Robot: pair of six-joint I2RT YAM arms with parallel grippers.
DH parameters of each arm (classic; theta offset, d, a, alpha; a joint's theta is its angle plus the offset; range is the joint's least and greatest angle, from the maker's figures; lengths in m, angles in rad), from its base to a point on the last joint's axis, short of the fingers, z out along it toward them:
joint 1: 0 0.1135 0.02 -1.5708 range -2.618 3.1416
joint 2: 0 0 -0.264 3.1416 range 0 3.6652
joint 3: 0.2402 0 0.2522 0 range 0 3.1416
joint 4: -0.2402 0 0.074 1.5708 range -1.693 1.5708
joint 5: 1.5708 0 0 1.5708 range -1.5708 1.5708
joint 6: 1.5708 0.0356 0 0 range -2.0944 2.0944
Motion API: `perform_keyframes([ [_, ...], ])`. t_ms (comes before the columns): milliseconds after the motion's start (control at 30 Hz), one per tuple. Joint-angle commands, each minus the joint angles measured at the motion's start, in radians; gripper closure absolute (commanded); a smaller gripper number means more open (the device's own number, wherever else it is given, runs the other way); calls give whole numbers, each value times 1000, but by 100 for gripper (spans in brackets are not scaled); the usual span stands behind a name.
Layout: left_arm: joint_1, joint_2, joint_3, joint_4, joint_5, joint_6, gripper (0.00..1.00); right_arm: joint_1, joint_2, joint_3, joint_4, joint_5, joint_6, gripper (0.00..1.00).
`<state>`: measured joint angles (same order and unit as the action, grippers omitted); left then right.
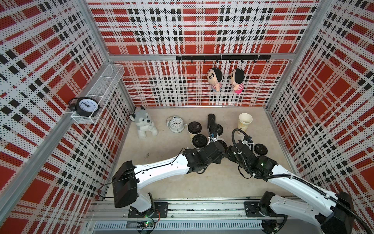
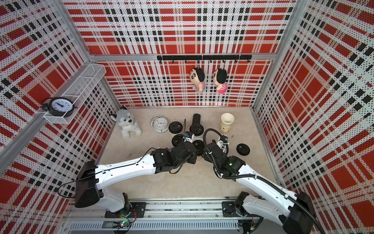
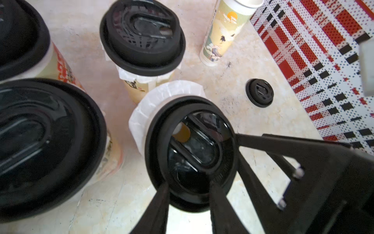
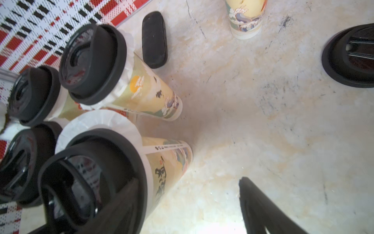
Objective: Put the leak-proof paper on the milk tea cups
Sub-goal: Secure the cup lid on the cup.
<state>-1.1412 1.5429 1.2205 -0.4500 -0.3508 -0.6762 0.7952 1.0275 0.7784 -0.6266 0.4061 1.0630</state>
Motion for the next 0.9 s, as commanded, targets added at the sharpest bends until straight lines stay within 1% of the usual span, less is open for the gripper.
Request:
perform_keyframes([
  [0, -26, 58, -61, -141, 161, -10, 63, 12, 50, -33, -241, -194, -104, 19],
  [200, -10, 60, -46, -149, 148, 1, 63, 4, 95, 61, -232, -194, -164, 18],
  [367, 21, 74, -20, -148, 147, 34, 63, -24, 109, 119, -217, -194, -200, 17],
  [433, 35, 82, -5, -147, 148, 48, 63, -43, 110, 135, -204, -230, -214, 17],
  [867, 82, 137, 147, -191, 148, 126, 62, -115, 138, 224, -179, -283, -285, 16],
])
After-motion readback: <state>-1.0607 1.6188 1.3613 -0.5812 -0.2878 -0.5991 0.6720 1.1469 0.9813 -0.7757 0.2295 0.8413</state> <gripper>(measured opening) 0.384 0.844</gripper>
